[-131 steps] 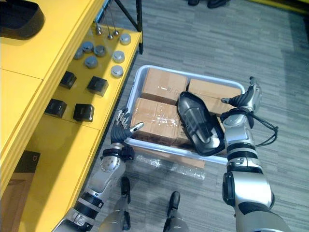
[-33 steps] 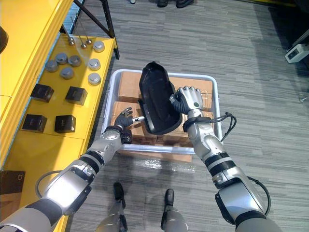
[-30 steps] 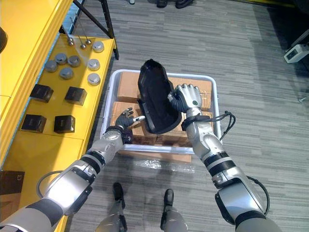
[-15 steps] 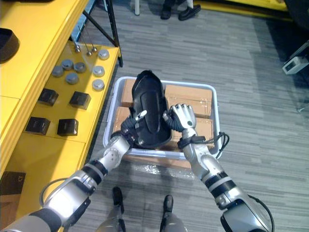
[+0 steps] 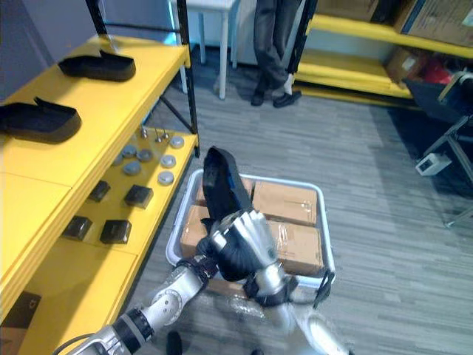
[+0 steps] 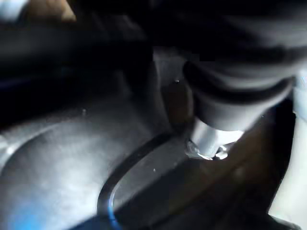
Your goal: Walk over and take plastic housings, then place them on the shelf
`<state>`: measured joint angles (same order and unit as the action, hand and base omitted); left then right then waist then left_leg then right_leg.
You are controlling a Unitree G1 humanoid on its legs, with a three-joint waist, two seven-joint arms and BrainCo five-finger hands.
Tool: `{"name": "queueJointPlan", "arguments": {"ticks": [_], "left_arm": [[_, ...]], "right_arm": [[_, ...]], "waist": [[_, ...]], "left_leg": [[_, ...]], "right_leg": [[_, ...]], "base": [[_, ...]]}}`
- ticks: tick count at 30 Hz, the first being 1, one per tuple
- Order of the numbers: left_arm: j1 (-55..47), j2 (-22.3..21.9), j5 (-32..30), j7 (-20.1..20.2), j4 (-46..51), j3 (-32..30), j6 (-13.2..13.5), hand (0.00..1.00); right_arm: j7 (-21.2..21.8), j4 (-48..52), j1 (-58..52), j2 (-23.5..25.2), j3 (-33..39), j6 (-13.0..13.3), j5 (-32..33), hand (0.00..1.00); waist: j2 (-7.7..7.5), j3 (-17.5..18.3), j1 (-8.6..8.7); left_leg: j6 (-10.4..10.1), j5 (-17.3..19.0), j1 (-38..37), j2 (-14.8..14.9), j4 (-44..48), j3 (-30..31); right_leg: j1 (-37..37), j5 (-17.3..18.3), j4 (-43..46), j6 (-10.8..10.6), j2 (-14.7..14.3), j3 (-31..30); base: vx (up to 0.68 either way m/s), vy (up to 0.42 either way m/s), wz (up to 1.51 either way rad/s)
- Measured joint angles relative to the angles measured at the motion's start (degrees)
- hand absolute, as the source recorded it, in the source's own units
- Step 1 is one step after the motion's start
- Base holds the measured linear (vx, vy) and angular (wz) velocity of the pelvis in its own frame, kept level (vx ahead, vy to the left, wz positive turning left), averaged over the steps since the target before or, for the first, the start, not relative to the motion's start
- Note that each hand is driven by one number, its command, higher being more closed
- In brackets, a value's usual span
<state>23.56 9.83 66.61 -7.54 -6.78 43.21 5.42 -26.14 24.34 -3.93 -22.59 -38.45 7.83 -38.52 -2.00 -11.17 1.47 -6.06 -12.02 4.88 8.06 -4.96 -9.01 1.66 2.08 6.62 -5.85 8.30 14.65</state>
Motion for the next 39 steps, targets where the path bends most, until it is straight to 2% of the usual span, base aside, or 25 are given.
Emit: {"name": "queueJointPlan", "arguments": {"ticks": [3, 7, 8, 10, 13, 14, 15, 18, 19, 20, 21, 23, 24, 25, 26, 27, 29, 32, 33, 34, 35, 36, 37, 38, 39], "left_arm": [[-4.4, -0.5, -1.2, 0.9, 2.4, -0.2, 0.0, 1.00], [-12.5, 0.3, -3.9, 0.5, 6.2, -3.4, 0.0, 1.00], [-15.6, 0.6, -5.3, 0.2, 7.2, -5.3, 0.0, 1.00], [-18.5, 1.0, -7.0, -0.2, 8.1, -7.4, 0.1, 1.00], [-23.5, 1.8, -13.7, -1.8, 11.4, -11.9, 0.1, 1.00], [-25.3, 1.7, -19.2, -2.8, 12.8, -14.3, 0.5, 1.00], [-25.9, 1.7, -21.5, -3.5, 13.5, -15.3, 0.8, 1.00], [-26.8, 0.2, -34.0, -6.8, 15.2, -20.0, 0.9, 1.00], [-26.9, -1.1, -39.8, -8.7, 15.5, -22.3, 0.9, 1.00], [-26.9, -1.8, -42.8, -9.8, 15.7, -23.4, 0.9, 1.00], [-26.6, -3.1, -49.9, -12.5, 15.9, -25.3, 1.0, 1.00], [-25.2, -4.8, -60.1, -16.0, 15.8, -27.6, 1.0, 1.00], [-23.6, -5.8, -65.9, -18.4, 15.8, -28.7, 1.0, 1.00], [-22.4, -6.2, -70.7, -20.4, 15.8, -30.0, 0.9, 1.00], [-22.0, -6.4, -73.2, -21.4, 15.8, -30.8, 0.9, 1.00], [-21.9, -6.4, -76.5, -22.9, 15.8, -32.5, 0.7, 1.00], [-21.4, -6.4, -82.0, -25.5, 16.1, -34.9, 0.1, 1.00], [-20.4, -6.8, -91.2, -27.2, 16.3, -35.0, -2.5, 1.00], [-20.0, -7.4, -92.8, -27.2, 16.2, -34.6, -3.2, 1.00], [-18.9, -7.6, -94.8, -27.3, 16.2, -33.9, -4.0, 1.00], [-17.4, -7.2, -96.8, -27.4, 16.3, -33.7, -4.2, 1.00], [-16.8, -7.0, -97.6, -27.6, 16.4, -33.9, -4.2, 1.00], [-15.7, -6.0, -98.6, -28.1, 17.1, -34.1, -4.4, 1.00], [-14.8, -5.0, -99.7, -28.6, 17.5, -34.1, -4.5, 1.00], [-14.7, -4.9, -99.7, -28.9, 17.6, -34.7, -4.5, 1.00]], "right_arm": [[0.8, -0.5, -4.0, 2.3, 0.0, 2.8, 1.3, 1.00], [2.9, -2.2, -5.8, 3.4, -1.4, 4.8, 2.9, 1.00], [3.5, -3.1, -5.8, 3.5, -2.3, 5.0, 3.8, 0.00], [4.3, -4.1, -5.9, 4.2, -2.8, 5.7, 4.1, 0.00], [5.0, -8.1, -5.6, 5.3, -2.5, 5.8, 4.4, 0.00], [5.0, -9.3, -5.5, 5.6, -2.2, 5.8, 5.0, 0.00], [5.0, -9.6, -5.3, 5.7, -2.2, 5.8, 5.4, 0.00], [5.1, -10.5, -4.7, 6.8, -1.8, 6.0, 8.3, 0.00], [5.2, -11.0, -4.7, 7.1, -1.5, 6.0, 10.0, 0.00], [5.4, -11.4, -4.7, 7.3, -1.1, 6.1, 10.8, 0.00], [5.7, -11.8, -4.7, 7.5, -0.3, 6.2, 13.3, 0.00], [6.1, -11.7, -4.6, 7.6, 1.0, 6.2, 16.0, 0.00], [6.6, -11.7, -4.2, 7.6, 1.7, 6.3, 18.1, 0.00], [7.2, -11.7, -2.9, 7.6, 2.0, 6.3, 20.3, 0.00], [7.7, -11.6, -2.0, 7.8, 1.9, 6.4, 21.5, 0.00], [8.3, -11.3, -0.5, 8.8, 2.0, 6.5, 23.0, 0.00], [9.6, -8.7, 0.2, 11.1, 2.8, 7.0, 26.3, 0.00], [12.1, -4.7, -0.5, 13.4, 5.1, 9.3, 32.5, 0.00], [12.8, -4.3, -0.8, 13.4, 6.0, 9.6, 34.4, 0.00], [13.6, -3.6, -1.8, 13.5, 8.0, 9.7, 37.2, 0.00], [14.4, -2.4, -3.1, 13.7, 9.6, 9.9, 39.3, 0.00], [15.0, -2.2, -3.6, 13.8, 10.1, 10.2, 40.3, 0.00], [15.9, -2.2, -4.2, 14.6, 11.3, 10.8, 41.7, 0.00], [17.1, -2.2, -5.3, 15.8, 12.5, 11.1, 43.7, 0.00], [17.6, -2.2, -5.8, 16.6, 13.2, 11.2, 45.0, 0.00]], "waist": [[0.16, 2.9, 0.38], [0.34, 4.1, 0.07], [0.49, 4.6, -0.47], [0.69, 4.8, -0.96], [0.99, 5.1, -1.68], [1.23, 5.3, -2.55], [1.28, 5.4, -2.61], [1.80, 5.6, -4.01], [2.10, 5.6, -4.53], [2.22, 5.7, -4.80], [2.51, 6.0, -5.28], [2.75, 6.2, -4.45], [2.72, 6.2, -3.85], [2.69, 6.1, -4.16], [2.67, 6.1, -4.51], [2.43, 6.3, -5.30], [2.18, 6.4, -5.53], [1.05, 6.5, -5.19], [1.04, 6.5, -4.83], [0.25, 6.1, -3.96], [-0.38, 6.1, -3.17], [-0.97, 6.2, -2.87], [-1.22, 6.5, -2.28], [-1.23, 6.4, -1.62], [-1.28, 6.4, -1.21]], "left_leg": [[-0.1, 0.8, -0.8, -0.1, 0.0, 0.0], [0.0, 1.0, -2.1, 0.0, -0.2, 0.0], [0.0, 1.0, -2.1, 0.0, -0.2, 0.1], [0.0, 1.0, -2.0, 0.0, -0.2, 0.5], [0.0, 1.0, -1.9, -0.1, -0.2, 2.0], [0.1, 0.9, -1.4, -0.2, 0.1, 3.3], [0.1, 0.8, -0.8, -0.3, 0.3, 4.3], [0.5, 0.3, 1.0, -0.8, 1.4, 8.3], [0.6, 0.2, 1.1, -1.3, 1.3, 9.5], [0.7, 0.1, 1.2, -1.5, 1.3, 9.9], [1.1, 0.0, 1.8, -2.0, 1.3, 10.5], [1.8, 0.5, 3.6, -1.5, 1.6, 4.3], [2.5, 0.9, 5.0, -0.5, 3.1, -2.0], [3.4, 0.9, 5.9, 1.1, 5.0, -9.1], [4.2, 0.8, 6.0, 1.7, 5.8, -11.8], [5.1, 1.2, 5.9, 1.2, 6.4, -13.0], [5.6, 1.4, 5.8, -0.5, 6.0, -13.1], [6.3, 1.8, 3.8, -4.9, 3.3, -12.3], [6.6, 2.0, 2.4, -6.1, 2.2, -11.4], [7.0, 2.4, -0.3, -8.1, 1.0, -9.8], [8.0, 3.1, -2.4, -9.5, 0.9, -7.6], [8.5, 3.5, -2.9, -9.9, 0.9, -6.7], [9.1, 4.3, -3.8, -10.2, 1.1, -4.9], [10.2, 5.1, -3.9, -9.9, 1.2, -2.7], [10.4, 5.2, -3.9, -9.7, 1.4, -1.6]], "right_leg": [[-0.7, 0.5, -0.1, -0.4, 0.1, 0.0], [-1.8, 1.0, -0.2, -0.4, 0.1, 0.1], [-1.9, 1.0, -0.3, -0.4, 0.0, 0.2], [-2.4, 1.0, -0.8, -0.4, -0.1, 0.5], [-3.9, 1.0, -2.1, -0.3, -0.2, 2.1], [-4.7, 0.9, -2.3, -0.3, -0.3, 3.6], [-4.9, 0.9, -2.4, -0.3, -0.4, 4.4], [-6.4, 0.6, -3.1, -0.1, -0.6, 8.8], [-7.6, 0.7, -3.4, -0.2, -0.6, 10.1], [-7.9, 0.8, -3.3, -0.3, -0.4, 10.9], [-8.3, 1.0, -3.2, -0.5, 0.0, 12.3], [-9.2, 1.5, -3.2, -1.2, 0.8, 16.2], [-9.7, 1.8, -3.0, -1.6, 1.4, 18.9], [-9.5, 2.1, -2.8, -2.1, 1.9, 19.8], [-9.6, 2.4, -2.6, -2.5, 2.3, 19.9], [-9.6, 2.6, -2.4, -2.7, 3.3, 19.4], [-10.0, 2.9, -2.2, -3.2, 4.8, 19.7], [-10.3, 4.9, 3.6, -4.3, 10.0, 22.4], [-10.1, 5.6, 8.0, -3.4, 11.9, 22.4], [-9.3, 5.8, 18.0, -1.8, 16.3, 22.0], [-8.0, 3.6, 27.0, 1.9, 19.8, 21.1], [-6.7, 1.6, 30.7, 4.8, 20.9, 19.6], [-3.6, -4.1, 36.8, 10.4, 21.5, 14.9], [0.4, -1.3, 42.3, 7.0, 20.0, 8.7], [2.0, 1.2, 44.3, 5.6, 18.6, 6.4]], "base": [[-0.02, 0.006, 0.00], [-0.06, 0.004, 0.01], [-0.04, 0.004, 0.02], [-0.02, -0.001, 0.13], [0.00, -0.007, 0.28], [0.03, -0.014, 0.42], [0.03, -0.031, 0.68], [0.04, -0.038, 0.73], [0.04, -0.019, 0.47], [0.06, -0.006, 0.56], [0.05, 0.014, 0.69], [0.04, 0.021, 1.02], [0.04, 0.029, 1.07], [0.06, 0.036, 0.83], [0.07, 0.052, 0.22], [0.12, 0.066, 0.02], [0.15, 0.073, 0.13], [0.17, 0.098, 0.38], [0.18, 0.173, 0.67], [0.19, 0.235, 0.92], [0.13, 0.206, 0.92], [0.14, 0.198, 0.88], [0.14, 0.134, 0.76], [0.16, 0.081, 0.76], [0.14, -0.020, 0.85]]}}
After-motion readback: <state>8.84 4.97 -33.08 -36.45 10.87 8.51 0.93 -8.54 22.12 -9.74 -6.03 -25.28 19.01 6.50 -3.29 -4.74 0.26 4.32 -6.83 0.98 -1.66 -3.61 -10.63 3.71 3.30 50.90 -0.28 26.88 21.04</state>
